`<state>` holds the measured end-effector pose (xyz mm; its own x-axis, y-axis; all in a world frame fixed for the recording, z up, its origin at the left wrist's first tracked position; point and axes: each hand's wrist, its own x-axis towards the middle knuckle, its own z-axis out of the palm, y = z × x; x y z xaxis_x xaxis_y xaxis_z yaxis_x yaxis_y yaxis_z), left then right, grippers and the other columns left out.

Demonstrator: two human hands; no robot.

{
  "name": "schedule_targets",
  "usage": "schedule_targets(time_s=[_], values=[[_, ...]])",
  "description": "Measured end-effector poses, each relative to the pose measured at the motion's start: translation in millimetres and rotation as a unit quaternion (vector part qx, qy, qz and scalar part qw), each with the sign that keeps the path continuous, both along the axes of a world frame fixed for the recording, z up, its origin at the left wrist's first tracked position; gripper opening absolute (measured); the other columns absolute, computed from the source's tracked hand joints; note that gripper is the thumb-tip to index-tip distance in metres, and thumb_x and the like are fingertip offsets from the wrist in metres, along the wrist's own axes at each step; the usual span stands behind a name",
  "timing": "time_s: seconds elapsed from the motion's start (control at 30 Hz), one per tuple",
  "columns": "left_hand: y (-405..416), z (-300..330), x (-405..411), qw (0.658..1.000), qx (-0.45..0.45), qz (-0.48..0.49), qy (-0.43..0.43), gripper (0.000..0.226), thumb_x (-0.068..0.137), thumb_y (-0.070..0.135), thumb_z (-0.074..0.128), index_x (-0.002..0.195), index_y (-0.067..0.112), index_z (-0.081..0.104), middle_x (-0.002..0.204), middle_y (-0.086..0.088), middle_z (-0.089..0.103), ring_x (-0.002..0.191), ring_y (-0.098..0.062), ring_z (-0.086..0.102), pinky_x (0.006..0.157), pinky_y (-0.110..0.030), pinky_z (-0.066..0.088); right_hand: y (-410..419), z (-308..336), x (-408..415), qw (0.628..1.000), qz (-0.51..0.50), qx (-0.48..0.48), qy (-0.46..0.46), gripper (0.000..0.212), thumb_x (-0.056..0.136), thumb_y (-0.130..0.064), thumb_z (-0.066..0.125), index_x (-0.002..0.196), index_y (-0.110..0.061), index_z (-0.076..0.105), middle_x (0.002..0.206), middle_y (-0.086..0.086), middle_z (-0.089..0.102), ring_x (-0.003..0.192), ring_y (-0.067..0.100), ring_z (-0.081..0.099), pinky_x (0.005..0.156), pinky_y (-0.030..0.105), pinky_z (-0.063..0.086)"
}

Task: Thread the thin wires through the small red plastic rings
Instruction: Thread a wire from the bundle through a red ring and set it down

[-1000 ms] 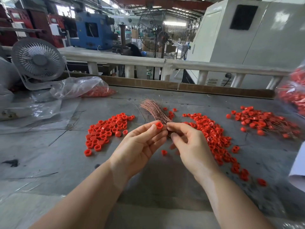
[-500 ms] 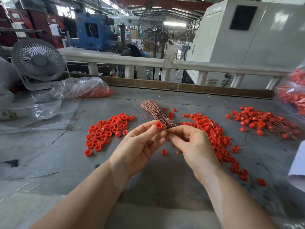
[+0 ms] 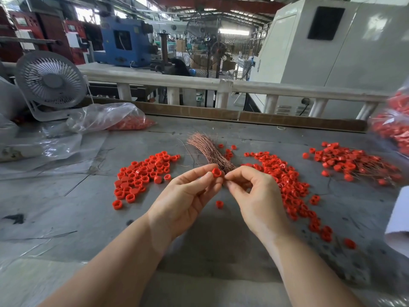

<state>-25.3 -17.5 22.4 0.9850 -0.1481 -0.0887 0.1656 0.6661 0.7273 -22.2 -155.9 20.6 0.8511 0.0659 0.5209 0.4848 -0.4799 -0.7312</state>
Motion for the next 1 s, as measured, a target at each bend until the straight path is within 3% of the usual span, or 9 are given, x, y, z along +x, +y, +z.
schedule_targets(time_s=[0.57,0.73,1.0], values=[[0.2,3.1,0.1,1.0,-0.002,-0.003,0.016,0.02,0.066,0.005,0.058,0.075,0.004,0.076,0.071,-0.01,0.07,0.065,-0.013,0.069,0.059,-0.02,0.056,-1.3,0.3,0.9,1.0,-0.025,0.005,-0.002,0.014,0.08,-0.005,0.069,0.074,-0.018,0.069,0.07,-0.004,0.066,0.066,0.011,0.06,0.067,0.034,0.051],[0.7,2.9,-1.0,1.0,-0.012,0.0,0.022,0.025,0.065,0.005,0.062,0.088,-0.002,0.069,0.074,-0.011,0.069,0.065,-0.013,0.068,0.059,-0.019,0.055,-1.0,1.0,0.1,1.0,-0.017,0.009,0.004,0.014,0.08,-0.005,0.069,0.075,-0.018,0.07,0.071,-0.005,0.066,0.067,0.01,0.06,0.068,0.032,0.05],[1.8,0.2,-0.5,1.0,0.008,0.0,0.017,0.019,0.065,0.002,0.062,0.078,0.003,0.076,0.077,-0.011,0.071,0.07,-0.013,0.07,0.06,-0.019,0.055,-1.1,0.3,-0.9,1.0,-0.023,-0.005,-0.013,0.016,0.079,-0.004,0.07,0.073,-0.019,0.07,0.07,-0.006,0.064,0.065,0.008,0.058,0.066,0.029,0.049]])
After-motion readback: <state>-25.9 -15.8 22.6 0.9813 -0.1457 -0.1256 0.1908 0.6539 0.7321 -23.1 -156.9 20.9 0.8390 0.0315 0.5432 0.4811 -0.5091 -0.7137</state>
